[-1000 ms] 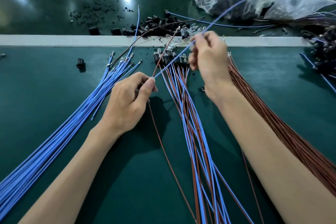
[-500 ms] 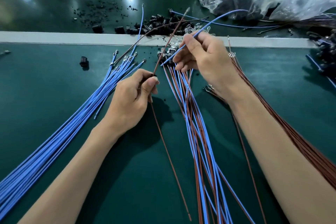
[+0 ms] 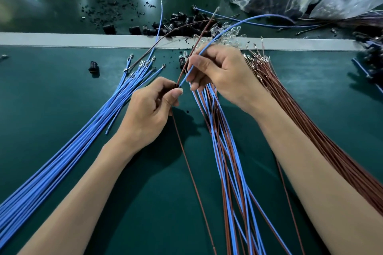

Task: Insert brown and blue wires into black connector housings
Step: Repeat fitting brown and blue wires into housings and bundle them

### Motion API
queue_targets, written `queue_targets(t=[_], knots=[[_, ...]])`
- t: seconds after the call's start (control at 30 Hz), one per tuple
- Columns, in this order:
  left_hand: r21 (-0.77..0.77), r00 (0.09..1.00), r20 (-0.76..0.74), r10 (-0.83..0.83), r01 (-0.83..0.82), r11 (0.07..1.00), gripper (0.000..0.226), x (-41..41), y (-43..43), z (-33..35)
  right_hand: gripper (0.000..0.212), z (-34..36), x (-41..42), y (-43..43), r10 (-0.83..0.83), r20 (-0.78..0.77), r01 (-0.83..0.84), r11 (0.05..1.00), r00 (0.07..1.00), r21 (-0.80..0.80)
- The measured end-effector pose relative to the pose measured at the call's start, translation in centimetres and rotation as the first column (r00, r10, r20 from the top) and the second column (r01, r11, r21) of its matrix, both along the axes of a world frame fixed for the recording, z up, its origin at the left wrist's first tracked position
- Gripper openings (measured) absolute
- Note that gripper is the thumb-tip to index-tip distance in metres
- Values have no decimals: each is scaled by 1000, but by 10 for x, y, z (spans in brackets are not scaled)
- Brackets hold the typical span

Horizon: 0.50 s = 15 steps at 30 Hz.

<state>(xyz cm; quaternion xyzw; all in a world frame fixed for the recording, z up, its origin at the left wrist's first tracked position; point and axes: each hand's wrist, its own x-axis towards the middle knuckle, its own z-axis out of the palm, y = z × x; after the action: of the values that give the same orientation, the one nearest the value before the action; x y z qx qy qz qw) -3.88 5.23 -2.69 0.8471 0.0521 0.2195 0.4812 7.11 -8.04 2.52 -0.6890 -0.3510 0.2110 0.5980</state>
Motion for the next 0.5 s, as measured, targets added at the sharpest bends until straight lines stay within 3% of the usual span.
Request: queue_targets(t=[0.33,0.5], knots=[[-132,998,-55,-29,22,991,17,-1,-2,5,22,-4,-7,6,-54,-53,56,998,997,26],[-209,994,-54,-96,82,974,20,-1,-3,8,25,-6,-5,5,-125,8,125,992,992,6]])
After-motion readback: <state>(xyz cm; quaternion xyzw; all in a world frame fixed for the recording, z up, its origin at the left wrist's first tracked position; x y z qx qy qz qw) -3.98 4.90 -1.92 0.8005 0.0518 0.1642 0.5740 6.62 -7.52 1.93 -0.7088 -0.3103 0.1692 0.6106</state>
